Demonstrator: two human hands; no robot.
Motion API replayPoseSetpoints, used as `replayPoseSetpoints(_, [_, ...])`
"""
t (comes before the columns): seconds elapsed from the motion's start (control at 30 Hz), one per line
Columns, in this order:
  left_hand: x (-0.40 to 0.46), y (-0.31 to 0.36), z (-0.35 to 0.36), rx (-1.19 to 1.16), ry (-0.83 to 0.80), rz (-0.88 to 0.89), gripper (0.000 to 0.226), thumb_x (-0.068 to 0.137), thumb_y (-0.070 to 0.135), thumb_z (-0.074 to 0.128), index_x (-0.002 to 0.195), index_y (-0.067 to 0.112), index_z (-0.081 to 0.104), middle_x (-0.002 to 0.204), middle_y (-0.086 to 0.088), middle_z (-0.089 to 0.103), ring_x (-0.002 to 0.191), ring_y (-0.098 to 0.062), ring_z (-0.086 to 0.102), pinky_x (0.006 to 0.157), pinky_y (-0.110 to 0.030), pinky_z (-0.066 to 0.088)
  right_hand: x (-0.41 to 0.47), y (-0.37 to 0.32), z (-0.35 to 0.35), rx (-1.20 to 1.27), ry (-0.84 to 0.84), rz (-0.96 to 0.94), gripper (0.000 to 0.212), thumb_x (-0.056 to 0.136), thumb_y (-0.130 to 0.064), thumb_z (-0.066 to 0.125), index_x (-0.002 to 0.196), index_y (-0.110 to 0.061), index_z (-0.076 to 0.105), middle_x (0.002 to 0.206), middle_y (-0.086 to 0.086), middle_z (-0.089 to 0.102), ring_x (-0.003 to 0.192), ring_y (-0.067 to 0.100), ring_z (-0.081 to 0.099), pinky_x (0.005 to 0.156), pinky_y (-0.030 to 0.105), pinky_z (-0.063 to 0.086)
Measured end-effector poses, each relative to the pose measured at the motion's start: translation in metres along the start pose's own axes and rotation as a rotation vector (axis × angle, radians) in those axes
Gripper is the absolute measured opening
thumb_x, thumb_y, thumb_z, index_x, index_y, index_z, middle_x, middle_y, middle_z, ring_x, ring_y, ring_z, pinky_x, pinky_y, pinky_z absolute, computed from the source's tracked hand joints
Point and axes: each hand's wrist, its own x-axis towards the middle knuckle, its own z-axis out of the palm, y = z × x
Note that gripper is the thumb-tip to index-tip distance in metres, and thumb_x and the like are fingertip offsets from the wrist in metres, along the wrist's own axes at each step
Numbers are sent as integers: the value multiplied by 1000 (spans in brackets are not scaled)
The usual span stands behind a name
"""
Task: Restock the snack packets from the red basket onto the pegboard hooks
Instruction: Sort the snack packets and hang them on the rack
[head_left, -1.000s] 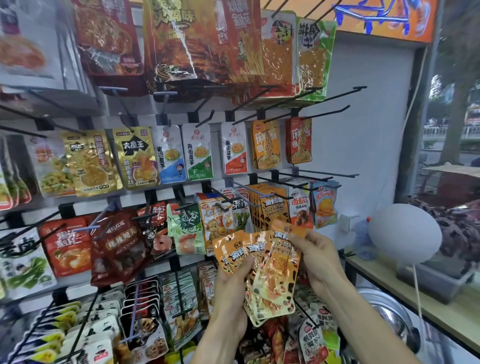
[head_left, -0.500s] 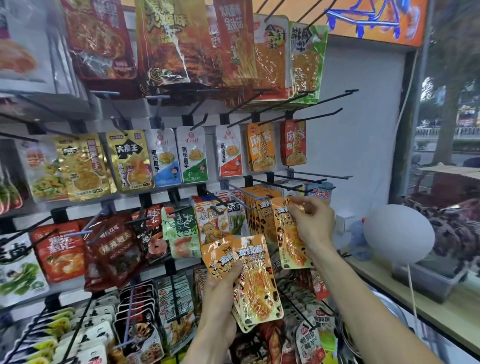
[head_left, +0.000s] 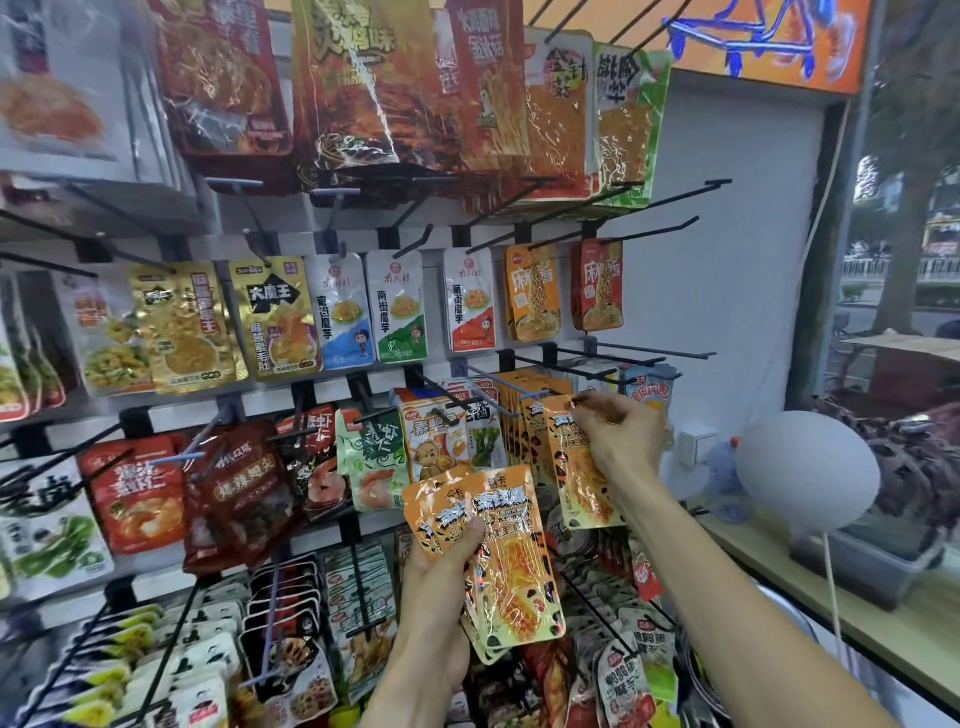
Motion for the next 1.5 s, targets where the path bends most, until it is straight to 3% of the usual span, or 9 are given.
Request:
replayPoseSetpoints(0.13, [-2, 4, 1, -9, -7, -13, 133, 72, 35, 92, 169, 27, 0, 171, -8, 30, 156, -28, 30, 129, -57, 20, 19, 2, 27, -91, -7, 68, 17, 82, -24, 87, 91, -23, 73, 97, -2, 76, 90, 20, 70, 88, 40, 58])
replayPoseSetpoints(0.33, [-3, 8, 4, -38, -17, 9, 124, 75, 32, 93, 168, 29, 10, 166, -6, 40, 152, -28, 38, 127, -57, 24, -23, 4, 10, -168, -53, 56, 23, 88, -29, 82, 108, -19, 79, 104, -4, 76, 97, 14, 68, 83, 25, 45])
replayPoseSetpoints(0.47, [0, 1, 13, -38, -63, 14, 141, 50, 49, 106, 163, 38, 23, 164, -6, 44, 147, -31, 47, 121, -64, 33, -91, 5, -8, 27, -376, 181, 43, 80, -46, 86, 113, -24, 69, 107, -7, 73, 101, 13, 70, 90, 34, 57])
replayPoseSetpoints(0.6, [8, -16, 17, -22, -67, 0, 130, 33, 62, 105, 148, 39, 48, 142, -5, 67, 130, -31, 64, 111, -62, 47, -97, 16, -11, 148, -367, 263, 46, 77, -18, 92, 117, -12, 68, 101, 3, 79, 87, 21, 77, 83, 44, 63])
replayPoseSetpoints(0.7, [8, -15, 20, -51, -52, -10, 139, 38, 61, 105, 156, 46, 33, 149, -5, 61, 136, -30, 59, 116, -61, 42, -85, 16, -18, 195, -234, 226, 52, 81, -16, 89, 123, -18, 58, 101, 4, 76, 83, 22, 77, 76, 43, 62])
replayPoseSetpoints(0.8, [2, -7, 19, -51, -52, 28, 127, 68, 43, 95, 167, 31, 16, 162, -7, 47, 149, -29, 43, 126, -56, 27, -66, 17, -27, 285, -147, 155, 54, 86, -18, 85, 117, -37, 45, 107, 9, 72, 89, 28, 74, 78, 47, 59])
replayPoseSetpoints(0.97, [0, -5, 17, 39, -59, 7, 126, 84, 36, 85, 168, 23, -8, 175, -6, 17, 160, -27, 21, 128, -52, 15, -35, 14, -26, 252, -132, -27, 30, 94, -18, 75, 103, -40, 58, 105, 24, 72, 70, 50, 61, 66, 58, 56])
replayPoseSetpoints(1.23, [1, -3, 15, 49, -49, -4, 128, 82, 39, 87, 168, 25, -7, 174, -7, 19, 160, -29, 20, 128, -56, 14, -9, 20, -16, 234, -151, -14, 32, 90, -20, 78, 106, -45, 67, 124, 13, 72, 117, 42, 67, 92, 63, 57])
replayPoseSetpoints(1.5, [0, -1, 16, 33, -45, 7, 145, 62, 52, 94, 169, 25, -1, 173, -9, 25, 157, -29, 30, 128, -58, 20, -6, 17, -17, 166, -146, -82, 32, 89, -16, 79, 105, -44, 72, 112, -24, 70, 121, 22, 64, 98, 57, 56])
